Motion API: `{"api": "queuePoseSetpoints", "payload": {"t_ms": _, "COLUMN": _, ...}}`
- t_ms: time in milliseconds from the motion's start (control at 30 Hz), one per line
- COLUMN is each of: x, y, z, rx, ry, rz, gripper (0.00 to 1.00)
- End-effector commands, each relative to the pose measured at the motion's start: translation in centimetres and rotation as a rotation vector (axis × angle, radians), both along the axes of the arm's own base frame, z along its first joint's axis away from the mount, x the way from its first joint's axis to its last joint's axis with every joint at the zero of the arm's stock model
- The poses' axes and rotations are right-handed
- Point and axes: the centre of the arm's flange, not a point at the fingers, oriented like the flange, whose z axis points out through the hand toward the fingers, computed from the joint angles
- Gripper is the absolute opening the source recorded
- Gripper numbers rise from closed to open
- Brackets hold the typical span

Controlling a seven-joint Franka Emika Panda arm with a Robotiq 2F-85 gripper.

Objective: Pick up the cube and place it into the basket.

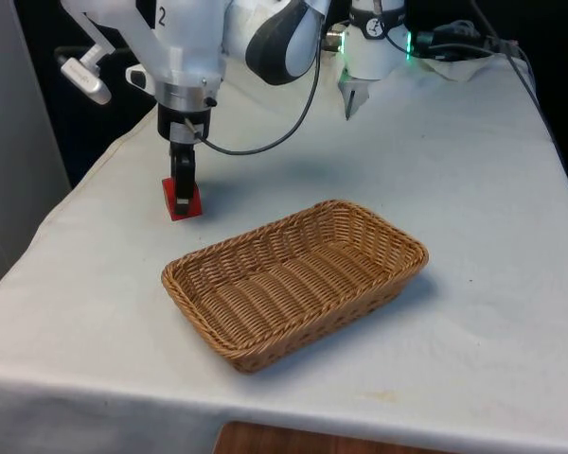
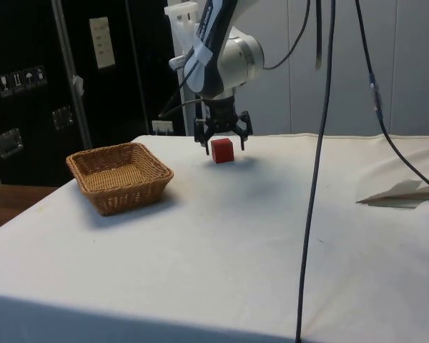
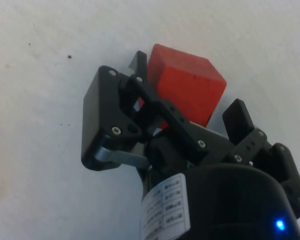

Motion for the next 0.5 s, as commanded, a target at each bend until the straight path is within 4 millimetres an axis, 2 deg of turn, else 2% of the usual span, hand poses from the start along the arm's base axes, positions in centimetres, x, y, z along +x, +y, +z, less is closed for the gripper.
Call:
{"api": "queuePoseSetpoints", "payload": {"t_ms": 0, "x": -0.14, "y": 0.16, "z": 0.21, "rx": 0.005, "ry": -0.011, "rz": 0.002, "gripper": 1.00}}
{"api": "queuePoseSetpoints", "payload": {"t_ms": 300, "x": -0.14, "y": 0.09, "z": 0.18, "rx": 0.005, "ry": -0.011, "rz": 0.004, "gripper": 1.00}}
{"api": "queuePoseSetpoints", "payload": {"t_ms": 367, "x": -0.12, "y": 0.03, "z": 0.22, "rx": 0.005, "ry": -0.012, "rz": 0.004, "gripper": 0.89}}
{"api": "queuePoseSetpoints", "payload": {"t_ms": 467, "x": -0.14, "y": 0.03, "z": 0.16, "rx": 0.005, "ry": -0.011, "rz": 0.004, "gripper": 0.59}}
